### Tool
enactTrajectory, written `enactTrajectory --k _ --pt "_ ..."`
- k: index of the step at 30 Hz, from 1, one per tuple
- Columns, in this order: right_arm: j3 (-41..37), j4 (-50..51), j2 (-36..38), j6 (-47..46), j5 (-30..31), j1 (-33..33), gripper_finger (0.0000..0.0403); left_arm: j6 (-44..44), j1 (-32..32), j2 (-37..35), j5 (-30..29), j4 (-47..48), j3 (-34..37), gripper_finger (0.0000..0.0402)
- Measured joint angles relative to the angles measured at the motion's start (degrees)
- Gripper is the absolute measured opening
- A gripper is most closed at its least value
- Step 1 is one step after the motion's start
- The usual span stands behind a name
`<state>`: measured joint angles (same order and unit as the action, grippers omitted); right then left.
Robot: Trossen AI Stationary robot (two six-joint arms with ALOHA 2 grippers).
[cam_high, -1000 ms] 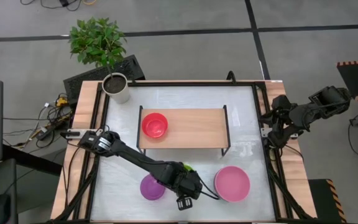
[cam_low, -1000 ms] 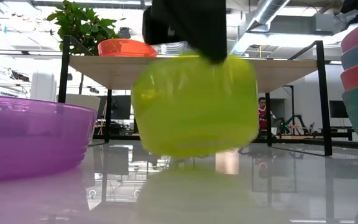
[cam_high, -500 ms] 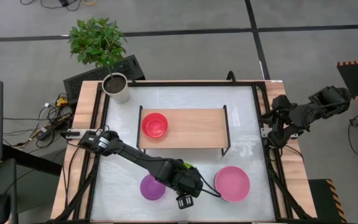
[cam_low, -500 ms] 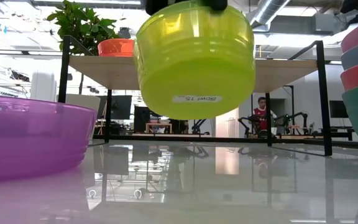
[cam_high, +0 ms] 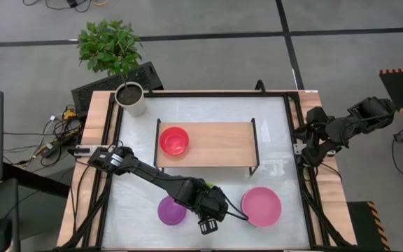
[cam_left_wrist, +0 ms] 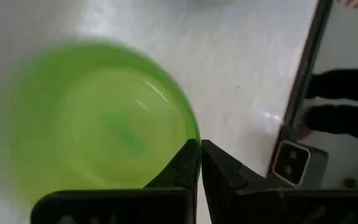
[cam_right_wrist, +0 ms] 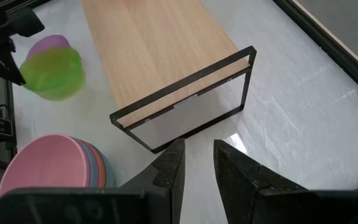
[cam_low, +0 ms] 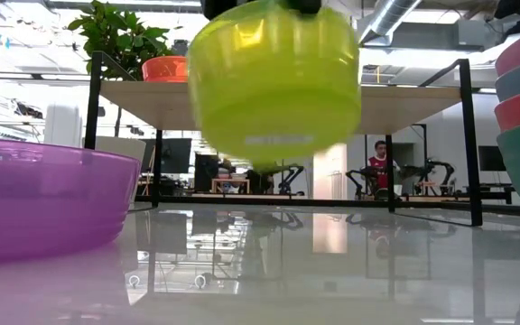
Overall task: Place and stack bowls onto a shelf
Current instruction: Stack the small green bowl on top of the red bowl on the shelf
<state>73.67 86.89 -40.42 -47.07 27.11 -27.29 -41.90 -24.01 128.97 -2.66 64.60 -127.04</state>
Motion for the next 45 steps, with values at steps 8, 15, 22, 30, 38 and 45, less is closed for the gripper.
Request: enactTrajectory --k 8,15,22,30,38,45 --pt "0.0 0.0 0.0 0.0 0.0 0.0 0.0113 -1.4 -0.3 -0.6 -3.9 1.1 -0.6 0.0000" --pt "0.0 -0.1 0.0 0.0 0.0 0.0 0.0113 -2.1 0.4 -0.6 -0.6 3.0 -1.4 0.0000" --pt "0.0 -0.1 0.0 0.0 0.0 0.0 0.0113 0.4 0.5 -0.7 -8.1 7.5 -5.9 0.0000" --pt "0.0 -0.1 0.0 0.3 0.0 0.0 0.0113 1.6 0.9 -0.9 -8.7 8.5 -6.7 0.0000" --pt "0.0 -0.1 0.0 0.8 0.1 0.0 0.0113 0.3 0.3 -11.3 -11.2 7.2 -8.0 0.0000" --pt "0.0 -0.1 0.0 1.1 0.4 0.0 0.0113 0.3 2.1 -21.3 -24.2 17.8 -8.0 0.0000"
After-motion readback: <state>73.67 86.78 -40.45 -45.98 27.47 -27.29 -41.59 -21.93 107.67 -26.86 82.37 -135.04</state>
